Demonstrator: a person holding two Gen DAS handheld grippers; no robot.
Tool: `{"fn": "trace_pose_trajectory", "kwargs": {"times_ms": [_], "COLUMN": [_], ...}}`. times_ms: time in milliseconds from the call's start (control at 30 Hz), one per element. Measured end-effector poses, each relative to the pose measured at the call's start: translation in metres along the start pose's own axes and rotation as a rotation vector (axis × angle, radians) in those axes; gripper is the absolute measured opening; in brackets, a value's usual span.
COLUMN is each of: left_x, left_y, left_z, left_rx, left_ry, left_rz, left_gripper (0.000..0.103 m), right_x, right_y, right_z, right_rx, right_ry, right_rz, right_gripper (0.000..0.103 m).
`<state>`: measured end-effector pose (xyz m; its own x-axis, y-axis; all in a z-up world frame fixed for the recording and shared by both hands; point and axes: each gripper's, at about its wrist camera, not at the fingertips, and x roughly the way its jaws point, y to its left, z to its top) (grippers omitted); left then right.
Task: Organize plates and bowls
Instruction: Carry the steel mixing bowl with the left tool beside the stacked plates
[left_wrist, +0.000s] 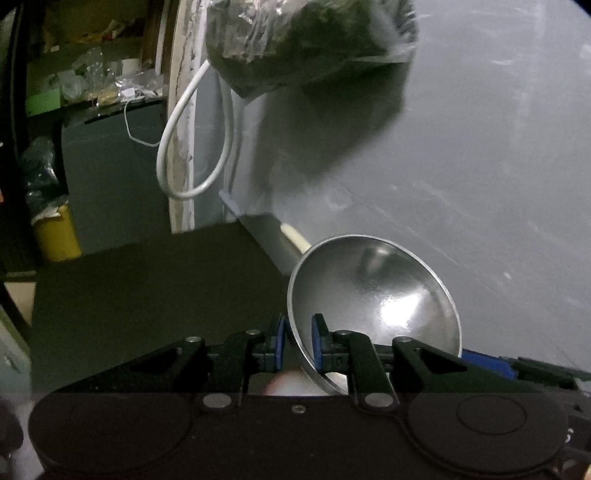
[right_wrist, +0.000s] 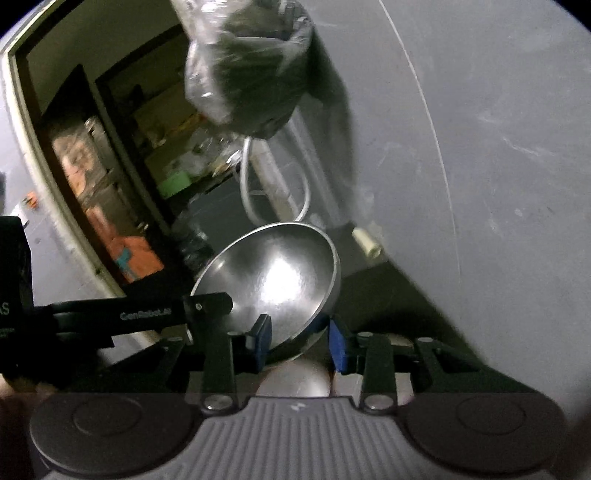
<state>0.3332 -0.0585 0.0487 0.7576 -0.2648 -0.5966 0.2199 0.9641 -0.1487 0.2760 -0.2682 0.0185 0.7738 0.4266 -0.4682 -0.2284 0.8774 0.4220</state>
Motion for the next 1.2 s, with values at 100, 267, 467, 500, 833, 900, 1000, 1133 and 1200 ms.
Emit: {"fn": "trace_pose_trajectory", "kwargs": {"times_ms": [100,267,467,500,833,900,1000,1133,1200], "left_x": [-0.034,-0.082,-0.128,-0.133,-0.160,-0.162,-0.166,-0.169,-0.169], "left_y": [-0.002,0.003,0.015,0.018,0.037,0.040,0.043,0.046,0.048], "left_z": [-0.030,-0.088,-0.146,-0.154,-0.207,-0.212,-0.219,-0.225,-0.227], "left_rx": [0.008,-0.054,-0.089,-0.097,-0.127,-0.131,-0.130,-0.136,-0.143], "left_ry": [0.042,0.165,0.238,0.248,0.333,0.344,0.354,0.365,0.369], "left_rz": [-0.005,-0.052,-0.048,-0.043,0.024,0.036,0.055,0.072,0.079], "left_gripper": [0.018,0.021,0.022,0.022,0.021,0.022,0.022,0.023,0.023], "right_x": [-0.031,-0.080,-0.109,-0.113,-0.111,-0.107,-0.102,-0.099,-0.097], "right_y": [0.015,0.040,0.066,0.069,0.092,0.095,0.098,0.102,0.104], "right_z": [-0.024,-0.065,-0.113,-0.122,-0.165,-0.169,-0.172,-0.178,-0.181], "right_rx": [-0.014,-0.017,-0.039,-0.044,-0.071,-0.078,-0.088,-0.099,-0.107], "right_ry": [0.043,0.091,0.172,0.184,0.310,0.329,0.352,0.379,0.391], "right_rz": [0.000,-0.003,0.011,0.014,0.053,0.060,0.066,0.077,0.080], "right_gripper": [0.038,0.038,0.038,0.038,0.038,0.038,0.038,0.038,0.038]}}
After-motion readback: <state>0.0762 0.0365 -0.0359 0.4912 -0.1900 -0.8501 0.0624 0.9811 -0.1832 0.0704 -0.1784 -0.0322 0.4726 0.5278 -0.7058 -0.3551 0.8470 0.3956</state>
